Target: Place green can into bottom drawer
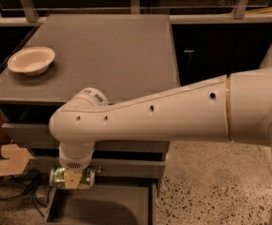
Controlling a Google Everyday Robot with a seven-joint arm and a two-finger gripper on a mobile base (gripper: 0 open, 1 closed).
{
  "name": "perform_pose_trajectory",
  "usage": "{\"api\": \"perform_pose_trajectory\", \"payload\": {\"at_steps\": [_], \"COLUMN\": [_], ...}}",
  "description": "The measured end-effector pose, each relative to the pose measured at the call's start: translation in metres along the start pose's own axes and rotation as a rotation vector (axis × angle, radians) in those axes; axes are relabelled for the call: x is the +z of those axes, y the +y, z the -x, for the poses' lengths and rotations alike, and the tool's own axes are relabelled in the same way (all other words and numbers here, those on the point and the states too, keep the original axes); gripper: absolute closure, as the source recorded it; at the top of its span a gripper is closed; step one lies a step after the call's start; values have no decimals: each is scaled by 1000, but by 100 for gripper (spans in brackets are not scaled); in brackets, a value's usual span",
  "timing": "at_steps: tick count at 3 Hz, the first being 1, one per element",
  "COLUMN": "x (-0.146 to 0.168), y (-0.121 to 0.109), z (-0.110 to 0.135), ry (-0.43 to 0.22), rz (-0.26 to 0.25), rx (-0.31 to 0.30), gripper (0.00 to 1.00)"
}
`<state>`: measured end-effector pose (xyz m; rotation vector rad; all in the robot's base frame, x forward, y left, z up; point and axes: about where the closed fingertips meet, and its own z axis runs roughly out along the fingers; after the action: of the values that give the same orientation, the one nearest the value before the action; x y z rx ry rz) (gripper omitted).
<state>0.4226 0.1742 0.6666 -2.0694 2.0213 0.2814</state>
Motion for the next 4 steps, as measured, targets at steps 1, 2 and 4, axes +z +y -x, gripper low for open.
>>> {"api": "perform_pose_trajectory", "payload": {"at_steps": [1,2,4], "x": [62,62,110], "y": [-10,-10,-22], "z": [-11,-11,-51], "ry": [45,45,102], "rz": [20,20,37], "rx": [62,62,119], "gripper": [100,100,100]}}
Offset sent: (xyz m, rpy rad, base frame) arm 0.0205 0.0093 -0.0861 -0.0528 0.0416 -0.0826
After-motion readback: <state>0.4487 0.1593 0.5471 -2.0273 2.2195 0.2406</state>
